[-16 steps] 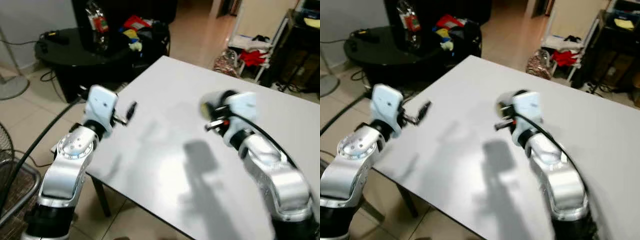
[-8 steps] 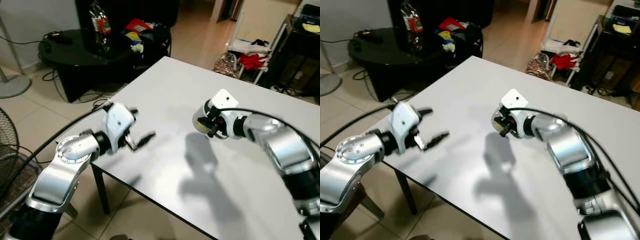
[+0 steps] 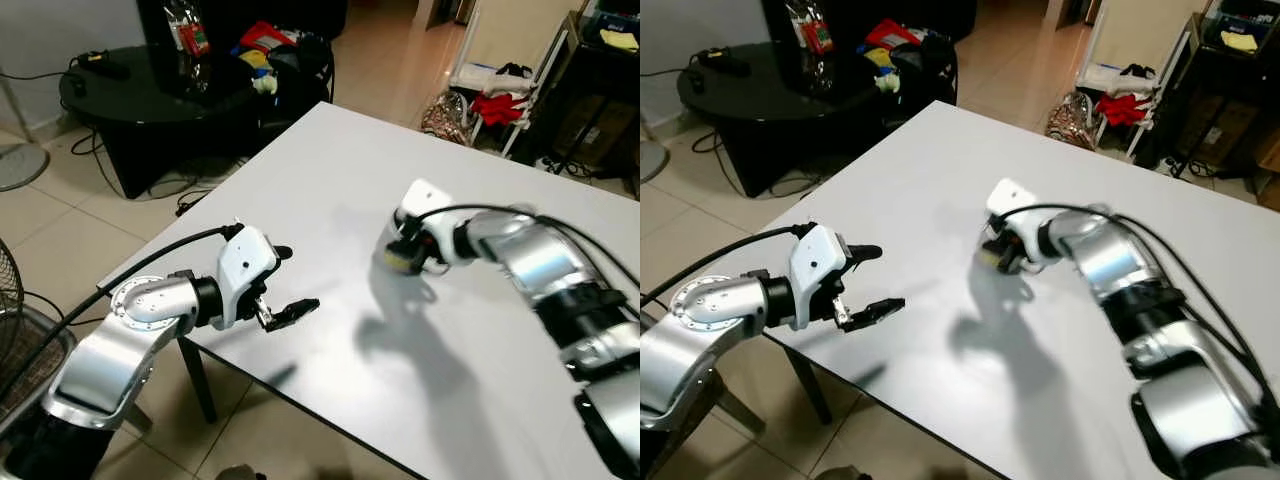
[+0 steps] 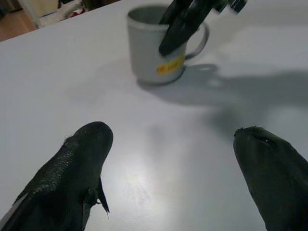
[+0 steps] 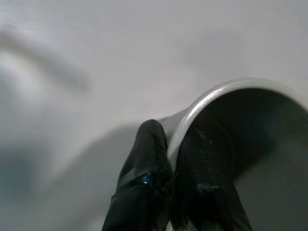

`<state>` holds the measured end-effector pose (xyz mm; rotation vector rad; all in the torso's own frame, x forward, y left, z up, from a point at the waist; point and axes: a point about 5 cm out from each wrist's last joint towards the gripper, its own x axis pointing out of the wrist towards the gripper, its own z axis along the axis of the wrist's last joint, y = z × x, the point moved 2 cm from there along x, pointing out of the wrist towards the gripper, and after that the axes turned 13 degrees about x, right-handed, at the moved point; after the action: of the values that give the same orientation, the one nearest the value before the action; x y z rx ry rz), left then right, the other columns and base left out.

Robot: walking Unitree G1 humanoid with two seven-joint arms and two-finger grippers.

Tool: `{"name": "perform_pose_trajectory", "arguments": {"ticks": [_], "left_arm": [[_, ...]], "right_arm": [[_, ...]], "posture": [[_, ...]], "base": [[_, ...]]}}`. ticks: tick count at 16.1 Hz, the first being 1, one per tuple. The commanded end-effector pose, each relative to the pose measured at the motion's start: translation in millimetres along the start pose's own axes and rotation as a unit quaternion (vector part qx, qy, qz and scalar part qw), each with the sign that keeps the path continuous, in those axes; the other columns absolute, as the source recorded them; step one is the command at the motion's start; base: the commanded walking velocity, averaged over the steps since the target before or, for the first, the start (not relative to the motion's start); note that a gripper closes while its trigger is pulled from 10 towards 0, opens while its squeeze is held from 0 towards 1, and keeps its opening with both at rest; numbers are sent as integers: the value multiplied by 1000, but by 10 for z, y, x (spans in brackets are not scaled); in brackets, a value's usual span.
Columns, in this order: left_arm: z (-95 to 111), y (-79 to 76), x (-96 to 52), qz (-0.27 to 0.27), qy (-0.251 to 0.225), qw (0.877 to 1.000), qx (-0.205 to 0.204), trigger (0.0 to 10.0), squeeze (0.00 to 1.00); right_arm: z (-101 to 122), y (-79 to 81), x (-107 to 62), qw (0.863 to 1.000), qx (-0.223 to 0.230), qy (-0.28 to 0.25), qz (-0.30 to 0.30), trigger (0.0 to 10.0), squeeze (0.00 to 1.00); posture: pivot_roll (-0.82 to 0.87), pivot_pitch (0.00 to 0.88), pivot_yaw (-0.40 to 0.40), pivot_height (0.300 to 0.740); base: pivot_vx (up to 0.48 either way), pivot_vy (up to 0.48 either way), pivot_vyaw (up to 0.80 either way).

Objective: Setting the table

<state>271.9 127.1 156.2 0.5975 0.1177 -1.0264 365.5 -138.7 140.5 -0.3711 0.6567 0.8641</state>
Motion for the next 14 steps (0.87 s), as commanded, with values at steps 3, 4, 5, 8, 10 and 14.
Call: {"name": "perform_pose_trajectory", "arguments": {"ticks": [3, 4, 5, 8, 10, 14], "left_arm": [[11, -33, -26, -7, 5, 1000, -1, 10000, 0], [10, -38, -28, -8, 5, 1000, -1, 10000, 0], [17, -55, -33, -15, 4, 1000, -3, 10000, 0], [25, -82, -45, -29, 6, 1000, -7, 10000, 0], [22, -80, -48, -30, 8, 1000, -6, 10000, 0], [27, -87, -54, -33, 9, 999, -7, 10000, 0]], "right_arm": [[87, -20, -8, 1000, -21, -1, 19, 10000, 0], [87, -23, -4, 1000, -22, -1, 20, 10000, 0], [85, -32, 12, 1000, -25, 1, 18, 10000, 0], [97, -45, 77, 1000, -29, -2, 6, 10000, 0], [92, -83, 97, 999, -32, -4, -10, 10000, 0], [128, -135, 130, 999, -25, -21, -32, 10000, 0]], "posture": [[24, 0, -61, 740], [24, 0, -61, 740], [23, 0, -57, 740], [24, 0, -50, 740], [24, 0, -50, 740], [26, 0, -46, 740]], "base": [[0, 0, 0], [0, 0, 0], [0, 0, 0], [0, 0, 0], [0, 0, 0], [0, 0, 0]]}}
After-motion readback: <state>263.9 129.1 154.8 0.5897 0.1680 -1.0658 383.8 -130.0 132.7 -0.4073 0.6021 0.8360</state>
